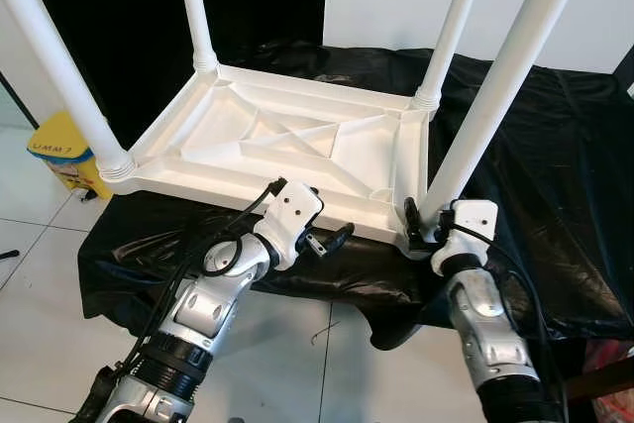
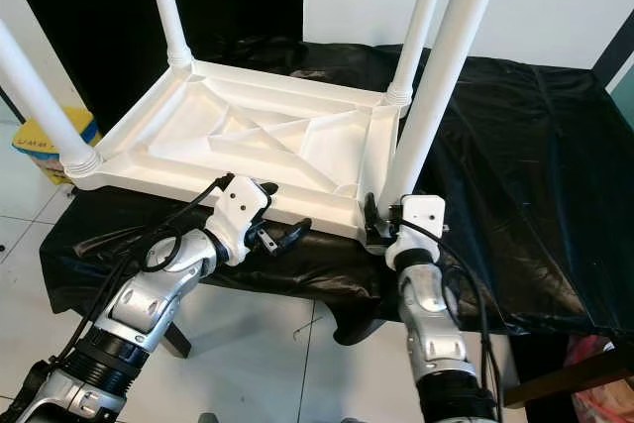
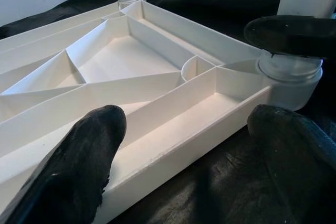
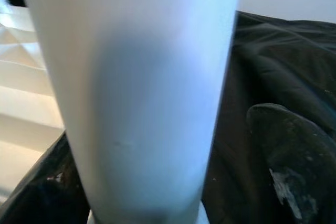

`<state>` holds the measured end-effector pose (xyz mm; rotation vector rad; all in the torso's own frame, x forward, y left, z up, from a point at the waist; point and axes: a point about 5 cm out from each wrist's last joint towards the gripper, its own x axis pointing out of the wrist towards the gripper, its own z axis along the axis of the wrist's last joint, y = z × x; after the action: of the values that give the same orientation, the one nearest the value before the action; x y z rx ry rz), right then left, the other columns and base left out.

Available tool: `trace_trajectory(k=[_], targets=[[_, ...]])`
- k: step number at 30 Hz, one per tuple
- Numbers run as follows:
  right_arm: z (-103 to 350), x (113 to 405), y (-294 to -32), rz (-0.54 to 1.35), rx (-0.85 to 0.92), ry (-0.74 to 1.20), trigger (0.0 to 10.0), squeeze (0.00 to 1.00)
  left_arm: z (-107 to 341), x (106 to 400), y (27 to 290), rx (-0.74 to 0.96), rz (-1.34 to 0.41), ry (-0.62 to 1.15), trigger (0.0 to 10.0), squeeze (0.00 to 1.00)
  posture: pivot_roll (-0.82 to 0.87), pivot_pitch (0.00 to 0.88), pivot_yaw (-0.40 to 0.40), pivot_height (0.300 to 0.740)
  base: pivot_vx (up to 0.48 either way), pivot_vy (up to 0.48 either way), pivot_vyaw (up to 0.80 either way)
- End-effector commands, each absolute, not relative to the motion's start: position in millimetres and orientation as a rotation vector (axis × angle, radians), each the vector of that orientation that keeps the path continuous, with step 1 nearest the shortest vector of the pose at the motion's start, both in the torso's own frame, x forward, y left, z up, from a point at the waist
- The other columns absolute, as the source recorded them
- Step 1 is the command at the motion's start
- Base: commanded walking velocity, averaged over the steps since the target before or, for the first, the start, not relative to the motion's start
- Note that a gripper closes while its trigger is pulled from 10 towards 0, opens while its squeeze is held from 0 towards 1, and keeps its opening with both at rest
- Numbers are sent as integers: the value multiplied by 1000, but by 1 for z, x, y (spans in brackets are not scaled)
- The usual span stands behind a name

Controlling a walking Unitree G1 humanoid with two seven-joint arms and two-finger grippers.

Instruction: Building children table

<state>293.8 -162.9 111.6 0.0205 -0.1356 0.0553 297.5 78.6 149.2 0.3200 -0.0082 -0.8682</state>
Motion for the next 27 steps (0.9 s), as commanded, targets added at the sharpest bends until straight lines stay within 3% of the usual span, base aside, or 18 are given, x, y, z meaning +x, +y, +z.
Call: trace_trajectory(k=[1, 2, 3, 10, 12, 18, 19, 20, 21, 27], targets=[[110, 290, -166, 129, 24, -128, 10000, 1000, 146, 297, 80, 324, -867, -1, 10000, 0, 12, 42, -79, 740, 0, 0, 0], [110, 290, -167, 168, 16, -128, 10000, 588, 146, 297, 80, 324, -867, -1, 10000, 0, 12, 42, -79, 740, 0, 0, 0], [110, 291, -170, 226, 0, -116, 10000, 31, 146, 296, 80, 323, -870, 0, 10000, 0, 14, 43, -81, 740, 0, 0, 0], [109, 293, -173, 295, -25, -93, 10000, 0, 146, 296, 80, 320, -873, 2, 10000, 0, 15, 43, -82, 740, 0, 0, 0], [114, 307, -176, 430, -85, -76, 10000, 0, 147, 296, 81, 314, -872, 4, 10000, 0, 30, 51, -85, 740, 0, 0, 0], [122, 329, -173, 564, -157, -51, 10000, 0, 149, 297, 84, 311, -858, 3, 10000, 0, 51, 55, -89, 740, 0, 0, 0], [121, 332, -171, 575, -167, -43, 8745, 0, 149, 297, 85, 313, -852, 3, 10000, 0, 57, 56, -91, 740, 0, 0, 0], [121, 333, -170, 585, -171, -37, 8745, 0, 150, 297, 86, 314, -848, 2, 10000, 0, 59, 56, -91, 740, 0, 0, 0], [120, 334, -170, 589, -176, -33, 0, 0, 150, 297, 87, 314, -843, 3, 10000, 0, 66, 57, -94, 740, 0, 0, 0], [118, 335, -173, 605, -168, -21, 0, 0, 150, 297, 90, 313, -830, 3, 10000, 0, 73, 59, -98, 740, 0, 0, 0]])
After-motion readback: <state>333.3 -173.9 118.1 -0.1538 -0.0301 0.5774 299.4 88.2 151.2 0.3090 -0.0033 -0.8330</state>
